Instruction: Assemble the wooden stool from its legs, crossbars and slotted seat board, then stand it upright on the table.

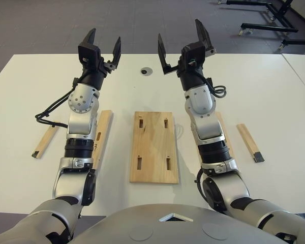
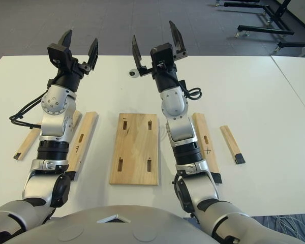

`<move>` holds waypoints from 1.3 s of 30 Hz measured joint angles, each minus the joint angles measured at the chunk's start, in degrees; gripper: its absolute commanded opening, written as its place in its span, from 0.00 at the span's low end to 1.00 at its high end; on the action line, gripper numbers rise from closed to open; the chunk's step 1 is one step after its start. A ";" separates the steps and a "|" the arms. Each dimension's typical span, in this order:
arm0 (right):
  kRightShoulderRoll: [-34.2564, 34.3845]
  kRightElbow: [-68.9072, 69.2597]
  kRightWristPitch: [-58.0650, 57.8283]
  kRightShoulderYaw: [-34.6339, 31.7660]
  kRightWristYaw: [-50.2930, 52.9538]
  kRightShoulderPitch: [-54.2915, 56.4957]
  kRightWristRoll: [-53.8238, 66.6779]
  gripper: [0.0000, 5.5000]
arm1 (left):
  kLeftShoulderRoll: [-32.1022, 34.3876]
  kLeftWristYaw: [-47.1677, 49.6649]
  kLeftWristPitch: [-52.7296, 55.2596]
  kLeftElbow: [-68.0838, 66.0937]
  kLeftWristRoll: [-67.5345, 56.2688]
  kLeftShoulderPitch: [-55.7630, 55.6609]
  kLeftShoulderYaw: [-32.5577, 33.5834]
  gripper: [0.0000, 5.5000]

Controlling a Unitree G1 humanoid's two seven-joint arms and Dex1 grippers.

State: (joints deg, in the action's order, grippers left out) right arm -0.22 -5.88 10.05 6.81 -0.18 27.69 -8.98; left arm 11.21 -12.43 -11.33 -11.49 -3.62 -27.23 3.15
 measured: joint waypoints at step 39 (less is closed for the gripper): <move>-21.54 12.19 -24.11 -16.10 -19.57 -17.49 18.07 0.63 | -7.98 13.20 6.43 29.44 4.15 26.64 0.90 0.68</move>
State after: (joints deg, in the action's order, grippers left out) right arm -21.77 6.31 -14.06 -9.29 -19.75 10.19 9.09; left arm 3.23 0.77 -4.91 17.95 0.53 -0.59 4.05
